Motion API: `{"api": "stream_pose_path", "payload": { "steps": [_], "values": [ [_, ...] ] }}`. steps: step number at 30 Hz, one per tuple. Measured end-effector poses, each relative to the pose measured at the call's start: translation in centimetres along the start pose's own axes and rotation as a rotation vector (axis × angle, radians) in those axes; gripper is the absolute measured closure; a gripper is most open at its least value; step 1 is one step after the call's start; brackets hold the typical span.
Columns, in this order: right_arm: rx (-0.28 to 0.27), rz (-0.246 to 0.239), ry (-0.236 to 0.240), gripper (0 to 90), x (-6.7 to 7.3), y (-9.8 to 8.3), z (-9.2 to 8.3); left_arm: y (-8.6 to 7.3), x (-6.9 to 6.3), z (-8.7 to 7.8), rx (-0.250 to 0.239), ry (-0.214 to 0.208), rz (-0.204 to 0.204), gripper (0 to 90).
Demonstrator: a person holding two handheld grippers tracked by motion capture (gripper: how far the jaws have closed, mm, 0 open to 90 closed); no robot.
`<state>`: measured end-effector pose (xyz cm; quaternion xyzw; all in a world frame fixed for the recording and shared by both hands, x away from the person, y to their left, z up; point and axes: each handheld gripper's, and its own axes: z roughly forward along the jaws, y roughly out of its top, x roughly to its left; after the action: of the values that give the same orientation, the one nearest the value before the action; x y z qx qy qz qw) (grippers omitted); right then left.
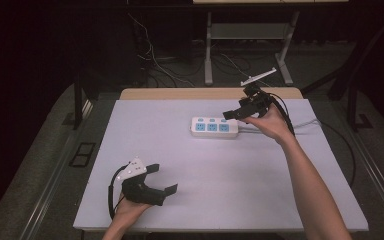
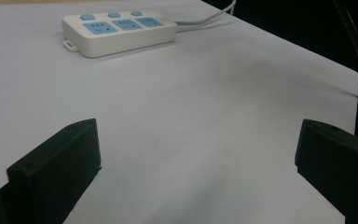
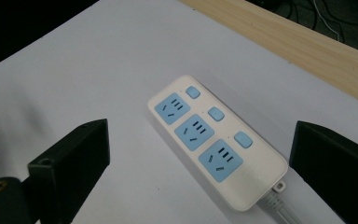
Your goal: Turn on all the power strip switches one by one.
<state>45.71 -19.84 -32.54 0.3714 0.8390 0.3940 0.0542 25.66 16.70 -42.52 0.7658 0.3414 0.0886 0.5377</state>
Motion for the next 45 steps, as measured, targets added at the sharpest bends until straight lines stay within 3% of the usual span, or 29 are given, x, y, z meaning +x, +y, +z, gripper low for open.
{"api": "stream_pose_path", "payload": {
  "steps": [15,18,20,23,25,26,30,32,35,36,45],
  "values": [
    [0.024,0.021,-0.017,4.9,-1.0,0.4,1.9,0.0,0.0,-0.1,-0.003,-0.002,0.005,0.0],
    [0.024,0.035,-0.014,15.6,-1.4,0.3,2.2,0.0,0.0,-0.1,-0.003,-0.002,0.003,0.0],
    [0.023,0.045,-0.015,16.8,-1.5,0.3,2.4,0.0,0.0,-0.1,-0.004,-0.001,0.001,0.0],
    [0.033,0.037,-0.013,30.3,-1.7,0.2,2.6,0.0,0.0,-0.1,-0.007,-0.003,-0.002,0.0],
    [0.039,0.033,-0.020,33.2,-1.8,0.2,2.7,0.0,0.0,-0.1,-0.005,-0.004,0.003,0.0],
    [0.055,0.037,-0.032,40.1,-1.9,0.1,2.9,0.0,0.0,-0.2,-0.003,-0.004,0.004,0.0],
    [0.076,0.048,-0.032,49.0,-2.3,-0.1,3.4,0.0,0.0,-0.1,0.000,-0.007,0.011,0.0],
    [0.099,0.064,-0.032,59.8,-2.6,-0.3,3.8,0.0,-0.1,-0.1,-0.001,-0.007,0.011,0.0],
    [0.100,0.064,-0.035,65.7,-2.8,-0.4,4.0,0.0,0.0,-0.1,-0.001,-0.008,0.010,0.0],
    [0.095,0.062,-0.031,71.9,-2.9,-0.4,4.2,0.0,0.0,-0.2,-0.002,-0.007,0.010,0.0],
    [0.060,0.076,-0.008,84.1,-3.8,-0.6,4.8,0.0,0.1,-0.2,-0.005,-0.004,0.004,0.0]
  ]
}}
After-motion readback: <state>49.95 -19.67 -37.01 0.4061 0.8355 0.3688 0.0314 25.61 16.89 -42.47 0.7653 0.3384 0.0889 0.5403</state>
